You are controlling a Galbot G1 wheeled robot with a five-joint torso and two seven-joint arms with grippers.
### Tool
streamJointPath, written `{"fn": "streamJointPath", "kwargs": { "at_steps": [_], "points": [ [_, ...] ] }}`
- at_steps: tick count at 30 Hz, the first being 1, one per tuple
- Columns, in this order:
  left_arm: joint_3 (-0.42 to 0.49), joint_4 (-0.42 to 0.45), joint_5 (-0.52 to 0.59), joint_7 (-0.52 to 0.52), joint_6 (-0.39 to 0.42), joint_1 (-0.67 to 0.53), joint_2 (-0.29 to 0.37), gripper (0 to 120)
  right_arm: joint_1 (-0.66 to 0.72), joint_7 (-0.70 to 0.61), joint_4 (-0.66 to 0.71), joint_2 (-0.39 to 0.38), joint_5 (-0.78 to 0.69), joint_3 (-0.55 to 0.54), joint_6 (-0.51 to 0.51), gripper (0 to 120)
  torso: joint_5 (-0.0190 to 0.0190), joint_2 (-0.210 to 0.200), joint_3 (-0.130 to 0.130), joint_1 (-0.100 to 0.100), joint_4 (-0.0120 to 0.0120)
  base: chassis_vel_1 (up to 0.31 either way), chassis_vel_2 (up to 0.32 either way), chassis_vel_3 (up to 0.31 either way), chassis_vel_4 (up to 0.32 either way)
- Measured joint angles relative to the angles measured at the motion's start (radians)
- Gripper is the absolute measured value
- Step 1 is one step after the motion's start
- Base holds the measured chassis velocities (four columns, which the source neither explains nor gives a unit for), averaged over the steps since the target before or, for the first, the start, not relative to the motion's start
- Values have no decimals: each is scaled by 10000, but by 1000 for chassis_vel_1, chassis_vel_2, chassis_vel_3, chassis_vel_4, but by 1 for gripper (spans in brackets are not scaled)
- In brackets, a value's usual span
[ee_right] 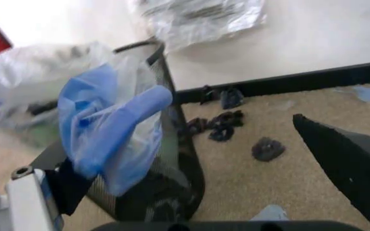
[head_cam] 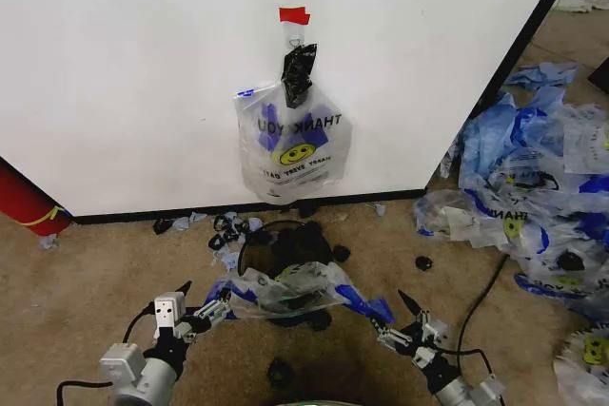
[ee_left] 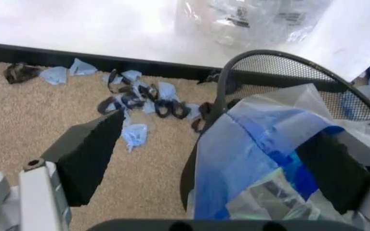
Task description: Pick up the garbage bag from the wall and place it over the trash bin.
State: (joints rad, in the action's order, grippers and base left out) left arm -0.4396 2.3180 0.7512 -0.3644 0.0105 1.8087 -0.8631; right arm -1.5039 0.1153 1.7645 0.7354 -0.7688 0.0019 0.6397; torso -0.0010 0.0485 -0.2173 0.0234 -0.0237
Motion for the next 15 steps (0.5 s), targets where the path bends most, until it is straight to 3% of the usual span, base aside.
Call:
{"fn": "streamJointPath", "kwargs": {
  "at_steps": [15],
  "points": [
    [-28, 132, 176, 5, 108, -221, -26, 96, 817, 254, -376, -633, 376, -1028, -26, 100, 1, 0, 0, 0, 0, 0, 0, 0, 0]
  ]
}}
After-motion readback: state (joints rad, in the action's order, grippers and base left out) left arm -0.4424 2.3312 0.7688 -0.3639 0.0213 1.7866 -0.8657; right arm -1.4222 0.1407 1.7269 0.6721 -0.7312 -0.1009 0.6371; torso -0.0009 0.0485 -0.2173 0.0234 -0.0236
